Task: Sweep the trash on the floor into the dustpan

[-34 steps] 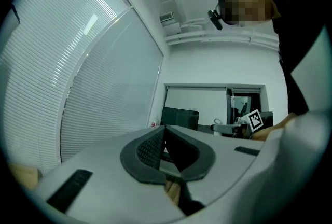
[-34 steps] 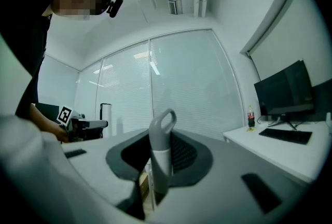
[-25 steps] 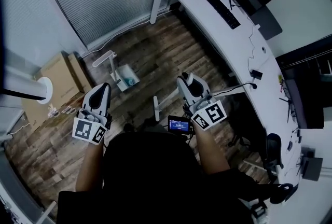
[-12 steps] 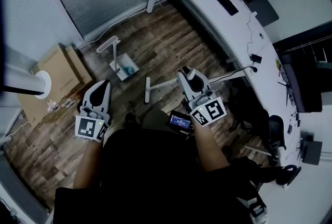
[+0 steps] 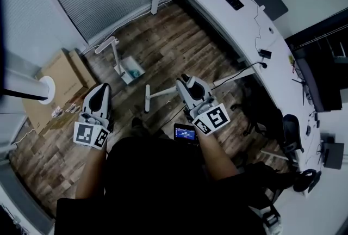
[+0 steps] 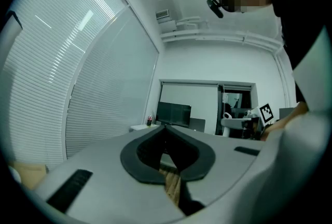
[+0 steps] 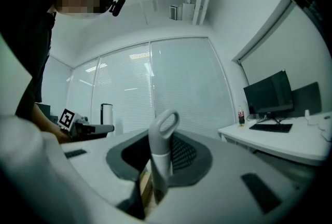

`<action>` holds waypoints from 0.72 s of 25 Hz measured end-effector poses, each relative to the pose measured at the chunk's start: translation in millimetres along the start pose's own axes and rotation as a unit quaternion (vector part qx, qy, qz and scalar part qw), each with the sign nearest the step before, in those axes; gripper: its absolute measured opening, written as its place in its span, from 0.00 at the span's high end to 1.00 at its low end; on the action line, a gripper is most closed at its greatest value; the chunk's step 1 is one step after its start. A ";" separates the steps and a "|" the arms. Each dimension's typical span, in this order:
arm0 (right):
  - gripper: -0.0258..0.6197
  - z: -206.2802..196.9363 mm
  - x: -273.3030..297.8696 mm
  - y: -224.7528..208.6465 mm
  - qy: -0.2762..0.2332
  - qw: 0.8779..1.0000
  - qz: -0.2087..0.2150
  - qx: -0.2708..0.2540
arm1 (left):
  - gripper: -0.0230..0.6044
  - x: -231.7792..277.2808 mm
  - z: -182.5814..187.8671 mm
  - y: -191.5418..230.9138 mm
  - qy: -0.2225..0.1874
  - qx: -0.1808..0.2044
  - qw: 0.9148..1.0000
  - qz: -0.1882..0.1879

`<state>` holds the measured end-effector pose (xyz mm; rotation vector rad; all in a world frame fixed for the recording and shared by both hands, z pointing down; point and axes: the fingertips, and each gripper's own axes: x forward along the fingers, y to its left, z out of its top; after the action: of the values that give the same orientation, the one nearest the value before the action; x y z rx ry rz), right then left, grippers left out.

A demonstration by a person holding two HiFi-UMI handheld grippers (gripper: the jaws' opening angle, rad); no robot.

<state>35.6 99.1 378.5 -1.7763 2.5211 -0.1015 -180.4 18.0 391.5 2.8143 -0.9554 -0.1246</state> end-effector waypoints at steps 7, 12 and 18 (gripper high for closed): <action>0.84 -14.7 -63.9 -0.8 0.004 1.000 0.006 0.011 | 0.97 1.4 -20.7 -69.0 0.023 -0.010 0.999 -0.020; 0.84 -18.6 -98.2 -10.8 0.004 1.000 -0.004 0.012 | 0.97 -3.1 -37.8 -102.0 0.039 -0.008 0.999 -0.029; 0.84 -26.0 -134.9 -17.4 0.011 1.000 -0.018 0.005 | 0.97 -3.9 -54.8 -134.8 0.053 -0.005 0.998 -0.046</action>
<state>95.1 220.9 407.0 -1.8266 2.4997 -0.1357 -95.9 132.8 420.7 2.8235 -0.8013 0.0097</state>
